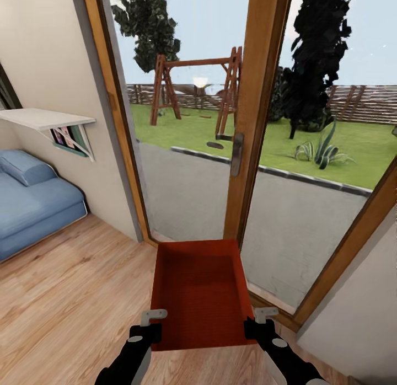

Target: Move the two storage containers from the living room to the garage. In the garage, place one container on the floor and stack the other container on top of it (either order is fine).

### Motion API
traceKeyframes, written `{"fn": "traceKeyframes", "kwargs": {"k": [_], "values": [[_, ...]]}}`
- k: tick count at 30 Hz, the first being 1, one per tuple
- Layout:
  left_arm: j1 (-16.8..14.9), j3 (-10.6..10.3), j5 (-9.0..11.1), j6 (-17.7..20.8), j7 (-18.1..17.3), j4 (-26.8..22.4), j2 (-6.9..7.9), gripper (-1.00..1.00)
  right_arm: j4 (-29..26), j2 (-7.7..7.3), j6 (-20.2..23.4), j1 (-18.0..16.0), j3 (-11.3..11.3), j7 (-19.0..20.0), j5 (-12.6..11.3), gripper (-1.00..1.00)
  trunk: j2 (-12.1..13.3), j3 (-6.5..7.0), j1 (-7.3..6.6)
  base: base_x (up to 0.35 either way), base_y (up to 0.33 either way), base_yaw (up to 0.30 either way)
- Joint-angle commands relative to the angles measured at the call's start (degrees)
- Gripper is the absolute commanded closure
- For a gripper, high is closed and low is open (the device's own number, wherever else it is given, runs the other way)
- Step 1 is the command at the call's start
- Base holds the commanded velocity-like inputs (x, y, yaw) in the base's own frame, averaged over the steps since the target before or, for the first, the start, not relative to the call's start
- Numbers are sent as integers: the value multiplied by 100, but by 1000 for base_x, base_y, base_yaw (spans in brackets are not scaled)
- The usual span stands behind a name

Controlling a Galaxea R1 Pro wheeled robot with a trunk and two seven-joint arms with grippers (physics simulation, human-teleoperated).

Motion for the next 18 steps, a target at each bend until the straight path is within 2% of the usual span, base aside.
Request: {"fn": "traceKeyframes", "kwargs": {"k": [1, 18], "values": [[-1, -12, -91, 38, 15, -15, -7, 100, 15, -41, -24, -9, 23, -16, -71, 100, 35, 20, -21, 0, 0, 0], [-1, -12, -91, 38, 15, -15, -7, 100, 15, -41, -24, -9, 23, -16, -71, 100, 717, 477, -394, 0, 0, 0]]}}
